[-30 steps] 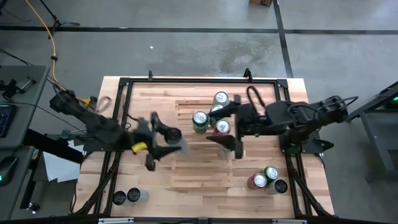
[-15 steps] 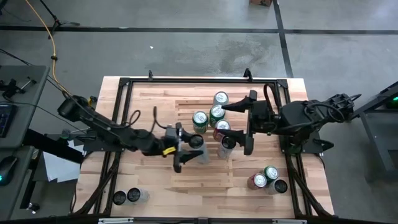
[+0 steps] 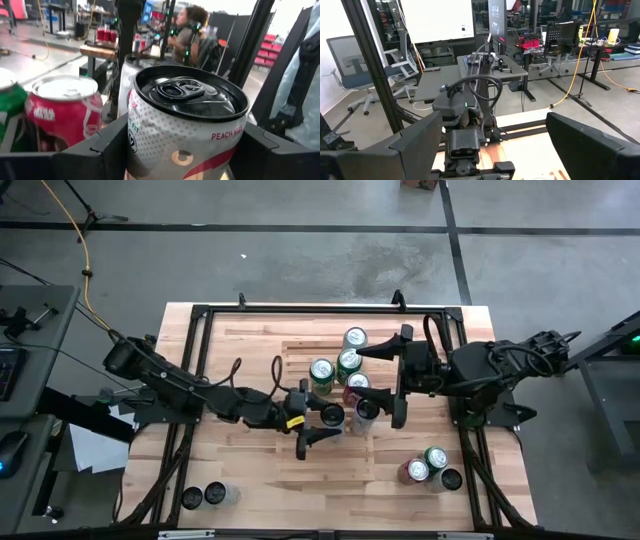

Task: Place canned beverage on shelf
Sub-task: Put the top white pink soda can on the shelf aligned with the other white pink soda can

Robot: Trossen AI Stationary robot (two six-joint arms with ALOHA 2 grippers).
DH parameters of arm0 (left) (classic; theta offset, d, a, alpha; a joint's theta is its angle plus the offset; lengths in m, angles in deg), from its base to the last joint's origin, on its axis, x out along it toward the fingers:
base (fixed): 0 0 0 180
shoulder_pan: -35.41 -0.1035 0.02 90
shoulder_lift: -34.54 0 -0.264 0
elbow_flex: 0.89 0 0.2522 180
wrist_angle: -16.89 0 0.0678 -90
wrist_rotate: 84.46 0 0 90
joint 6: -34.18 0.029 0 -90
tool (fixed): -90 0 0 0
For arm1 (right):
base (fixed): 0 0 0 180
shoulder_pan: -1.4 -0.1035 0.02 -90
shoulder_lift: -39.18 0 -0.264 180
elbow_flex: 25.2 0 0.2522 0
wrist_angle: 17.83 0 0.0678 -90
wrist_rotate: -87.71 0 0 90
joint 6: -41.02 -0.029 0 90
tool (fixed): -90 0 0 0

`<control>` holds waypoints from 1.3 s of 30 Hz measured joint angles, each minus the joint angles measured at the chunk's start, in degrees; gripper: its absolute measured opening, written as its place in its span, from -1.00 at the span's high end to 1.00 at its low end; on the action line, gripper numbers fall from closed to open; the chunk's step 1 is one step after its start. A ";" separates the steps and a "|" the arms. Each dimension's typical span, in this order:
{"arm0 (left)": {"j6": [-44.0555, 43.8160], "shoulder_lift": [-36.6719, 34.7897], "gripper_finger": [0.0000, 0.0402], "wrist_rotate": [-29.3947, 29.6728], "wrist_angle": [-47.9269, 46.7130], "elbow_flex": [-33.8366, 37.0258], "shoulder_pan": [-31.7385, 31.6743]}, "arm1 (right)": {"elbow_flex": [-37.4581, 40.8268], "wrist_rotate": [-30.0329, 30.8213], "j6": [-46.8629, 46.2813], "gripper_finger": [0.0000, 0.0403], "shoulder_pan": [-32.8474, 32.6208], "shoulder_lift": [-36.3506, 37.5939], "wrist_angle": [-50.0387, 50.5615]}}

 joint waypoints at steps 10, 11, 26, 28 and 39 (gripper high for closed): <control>2.68 -0.09 -0.31 -0.28 -2.87 0.00 0.00 | 0.00 0.00 -0.01 -0.70 0.00 -0.02 -0.02; 3.16 -0.09 -0.34 -0.28 -2.87 0.00 -0.06 | 0.00 0.00 -0.07 -0.70 0.00 -0.02 -0.02; 3.45 -0.20 -0.52 -0.21 -2.44 0.00 -1.25 | 0.00 -0.07 -1.37 -0.70 0.00 -0.04 0.00; 3.45 -0.20 -0.52 -0.21 -2.39 0.00 -1.24 | 0.00 -0.11 -1.38 -0.70 0.00 -0.04 0.00; 2.86 -0.44 -0.52 -0.21 -0.32 0.00 -1.09 | 0.00 -0.17 -1.39 -0.70 0.00 -0.07 -0.02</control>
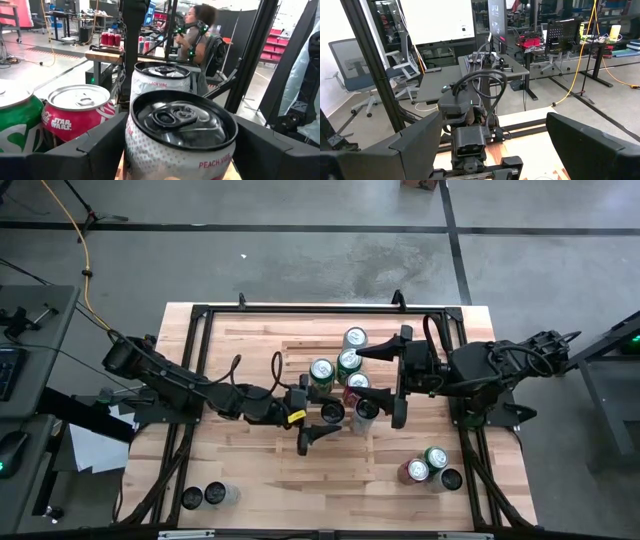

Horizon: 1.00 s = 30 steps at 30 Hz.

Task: Place canned beverage on shelf
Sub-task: Put the top white pink soda can on the shelf aligned with the other white pink soda can, then put the white pink soda can on the shelf aligned with the other white pink soda cans

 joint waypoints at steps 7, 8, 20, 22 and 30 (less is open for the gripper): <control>0.02 -2.01 -0.52 0.04 -0.03 0.00 0.00 | 0.00 0.00 0.00 -0.70 0.00 0.00 0.00; 0.07 -2.50 -0.52 0.06 0.08 0.00 0.00 | 0.00 -0.02 0.00 -0.70 0.02 0.00 -0.02; 3.04 -14.53 -0.52 0.10 -1.15 0.00 -0.02 | 0.02 -0.02 0.04 -0.70 0.00 0.00 0.02; 3.05 -17.85 -0.52 0.11 -1.30 0.00 0.28 | 0.02 -0.02 0.04 -0.70 0.00 0.00 0.06; 1.52 -29.91 -0.52 0.07 -6.85 0.01 3.96 | 0.02 -0.07 -2.99 -0.70 0.01 0.00 3.90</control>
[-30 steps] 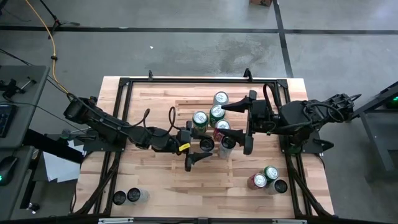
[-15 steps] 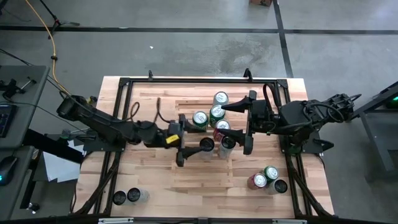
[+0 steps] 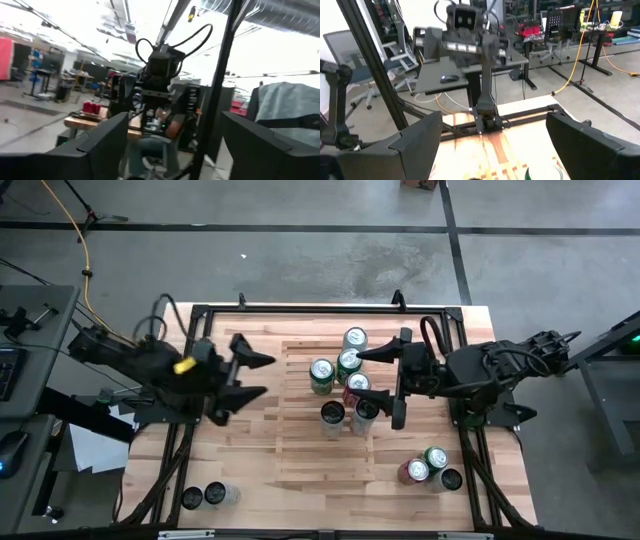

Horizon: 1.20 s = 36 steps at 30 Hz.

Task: Place canned beverage on shelf
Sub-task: Put the white pink soda can on the shelf aligned with the other white pink soda cans

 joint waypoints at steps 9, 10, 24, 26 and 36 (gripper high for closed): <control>-3.43 -6.18 -0.52 4.94 -6.47 0.01 5.13 | 0.00 -2.16 -3.16 -0.70 -0.01 0.00 4.58; -2.83 -6.19 -0.52 5.84 -6.52 0.01 5.57 | 0.00 -2.19 -3.11 -0.70 -0.01 0.00 4.71; -13.33 -3.69 -0.52 8.57 -26.37 -6.60 8.75 | 0.00 -3.72 -3.58 -0.70 -0.03 0.00 7.33; -17.79 -0.80 -0.52 9.22 -37.91 -12.61 10.91 | 0.00 -3.72 -3.50 -0.70 -0.03 0.00 7.40; -48.59 22.72 -0.52 4.19 -94.70 -48.47 22.75 | 0.00 -3.65 -3.15 -0.70 0.12 0.00 9.02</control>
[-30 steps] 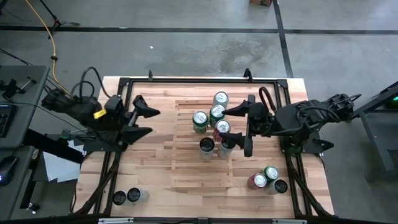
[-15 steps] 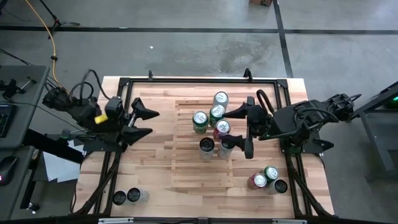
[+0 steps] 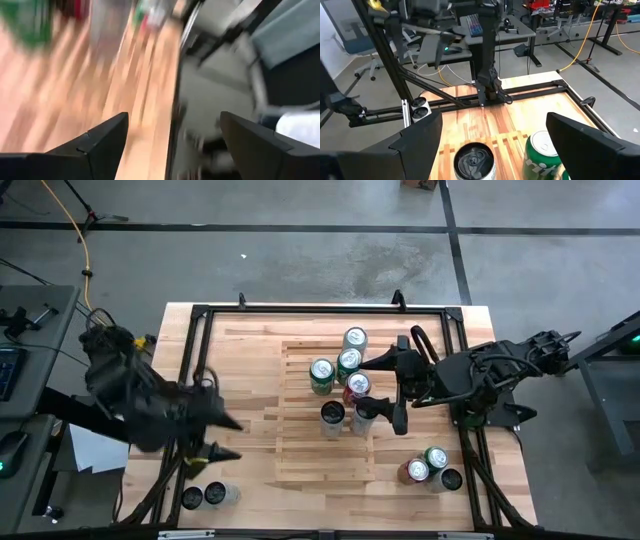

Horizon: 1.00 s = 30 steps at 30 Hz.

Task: Place canned beverage on shelf
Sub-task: Put the white pink soda can on the shelf aligned with the other white pink soda cans

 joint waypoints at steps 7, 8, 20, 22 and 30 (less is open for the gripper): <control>-18.09 11.27 -0.52 -11.31 -15.42 -5.27 5.93 | 0.00 0.04 -0.42 -0.70 0.00 0.00 2.13; -18.94 12.45 -0.52 -11.86 -15.48 -4.98 6.85 | 0.00 0.04 -0.44 -0.70 0.00 0.00 2.28; -20.57 22.19 -0.52 -7.86 -16.33 -4.96 15.60 | 0.00 0.12 -0.46 -0.70 0.00 0.00 4.20; -19.44 22.72 -0.52 -7.12 -16.34 -4.96 16.22 | 0.00 0.24 -0.46 -0.70 0.00 0.00 4.37; -17.03 18.91 -0.52 -7.02 -15.55 4.32 16.00 | 0.00 0.22 -0.61 -0.70 0.00 0.00 5.54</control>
